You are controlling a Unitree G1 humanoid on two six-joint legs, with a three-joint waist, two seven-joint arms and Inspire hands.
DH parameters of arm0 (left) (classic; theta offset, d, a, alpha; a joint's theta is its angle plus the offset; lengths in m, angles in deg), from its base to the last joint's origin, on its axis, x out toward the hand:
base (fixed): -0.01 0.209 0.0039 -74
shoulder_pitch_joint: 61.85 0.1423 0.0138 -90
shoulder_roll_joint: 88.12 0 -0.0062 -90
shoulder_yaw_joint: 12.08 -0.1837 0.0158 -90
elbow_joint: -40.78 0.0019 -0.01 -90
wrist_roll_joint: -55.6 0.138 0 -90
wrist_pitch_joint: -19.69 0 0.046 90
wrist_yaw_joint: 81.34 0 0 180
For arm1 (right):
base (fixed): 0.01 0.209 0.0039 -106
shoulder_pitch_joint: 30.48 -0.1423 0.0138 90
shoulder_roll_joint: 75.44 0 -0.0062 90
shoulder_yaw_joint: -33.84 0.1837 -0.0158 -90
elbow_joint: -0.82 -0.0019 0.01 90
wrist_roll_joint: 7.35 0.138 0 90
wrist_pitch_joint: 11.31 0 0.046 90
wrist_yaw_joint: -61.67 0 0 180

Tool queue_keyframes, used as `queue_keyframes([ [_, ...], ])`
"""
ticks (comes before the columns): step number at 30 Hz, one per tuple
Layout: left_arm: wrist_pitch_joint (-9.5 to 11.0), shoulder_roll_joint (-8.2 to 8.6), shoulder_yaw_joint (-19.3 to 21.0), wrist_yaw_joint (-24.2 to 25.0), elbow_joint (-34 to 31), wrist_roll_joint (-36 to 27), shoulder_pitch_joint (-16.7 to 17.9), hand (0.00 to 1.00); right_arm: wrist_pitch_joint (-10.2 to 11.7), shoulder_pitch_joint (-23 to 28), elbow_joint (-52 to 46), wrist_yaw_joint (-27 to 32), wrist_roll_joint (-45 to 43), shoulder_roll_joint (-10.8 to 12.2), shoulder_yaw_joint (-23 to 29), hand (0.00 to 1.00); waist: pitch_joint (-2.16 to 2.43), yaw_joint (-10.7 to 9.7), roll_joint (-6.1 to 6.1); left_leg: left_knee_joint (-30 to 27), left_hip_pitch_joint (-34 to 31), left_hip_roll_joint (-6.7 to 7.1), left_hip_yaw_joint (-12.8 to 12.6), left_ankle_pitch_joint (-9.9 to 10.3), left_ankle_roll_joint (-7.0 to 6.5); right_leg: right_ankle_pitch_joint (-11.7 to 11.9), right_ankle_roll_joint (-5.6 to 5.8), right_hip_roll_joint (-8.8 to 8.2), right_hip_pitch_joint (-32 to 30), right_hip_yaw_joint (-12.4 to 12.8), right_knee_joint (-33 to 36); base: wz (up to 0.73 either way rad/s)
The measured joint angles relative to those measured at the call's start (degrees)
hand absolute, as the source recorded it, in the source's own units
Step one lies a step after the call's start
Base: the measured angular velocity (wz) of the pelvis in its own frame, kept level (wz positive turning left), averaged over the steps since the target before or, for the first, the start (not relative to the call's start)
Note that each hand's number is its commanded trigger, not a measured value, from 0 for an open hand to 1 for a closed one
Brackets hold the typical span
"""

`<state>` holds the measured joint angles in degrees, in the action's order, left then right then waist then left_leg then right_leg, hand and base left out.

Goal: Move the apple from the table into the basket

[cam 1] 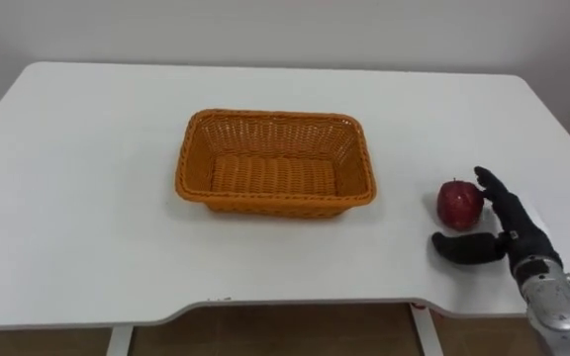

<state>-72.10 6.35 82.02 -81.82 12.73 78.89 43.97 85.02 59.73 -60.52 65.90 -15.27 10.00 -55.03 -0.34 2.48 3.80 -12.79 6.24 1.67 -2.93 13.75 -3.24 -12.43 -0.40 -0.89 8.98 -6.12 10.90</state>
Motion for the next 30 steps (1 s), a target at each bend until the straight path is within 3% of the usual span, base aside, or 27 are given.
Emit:
queue_keyframes([
  [5,0.03,-0.16,-0.03,0.05,0.30,-0.01,-0.17,0.00,0.00,-0.29,0.05,1.47,-0.71,-0.30,0.17,1.00,0.00,0.98,0.00,0.06,0.22,0.01,0.06,0.00,0.00,0.00,0.00,-0.02,0.08,-0.16,-0.12,0.00],
  [17,0.00,-0.24,-0.95,0.05,0.17,0.03,0.18,0.00,-0.05,-1.90,0.02,0.00,-3.37,-0.14,-1.15,1.00,0.11,1.18,0.13,-0.02,0.12,0.06,0.39,-0.01,0.00,0.00,0.01,-0.06,0.37,-0.40,-0.17,0.00],
  [30,-0.21,-0.31,-0.93,-0.64,0.14,0.00,-1.41,0.00,-0.20,-2.29,-1.74,2.71,3.32,-0.11,-1.73,1.00,-0.15,1.08,-0.25,-0.68,-0.03,0.12,1.15,0.00,0.02,-0.01,0.00,-0.04,0.90,-1.14,-0.23,0.04],
])
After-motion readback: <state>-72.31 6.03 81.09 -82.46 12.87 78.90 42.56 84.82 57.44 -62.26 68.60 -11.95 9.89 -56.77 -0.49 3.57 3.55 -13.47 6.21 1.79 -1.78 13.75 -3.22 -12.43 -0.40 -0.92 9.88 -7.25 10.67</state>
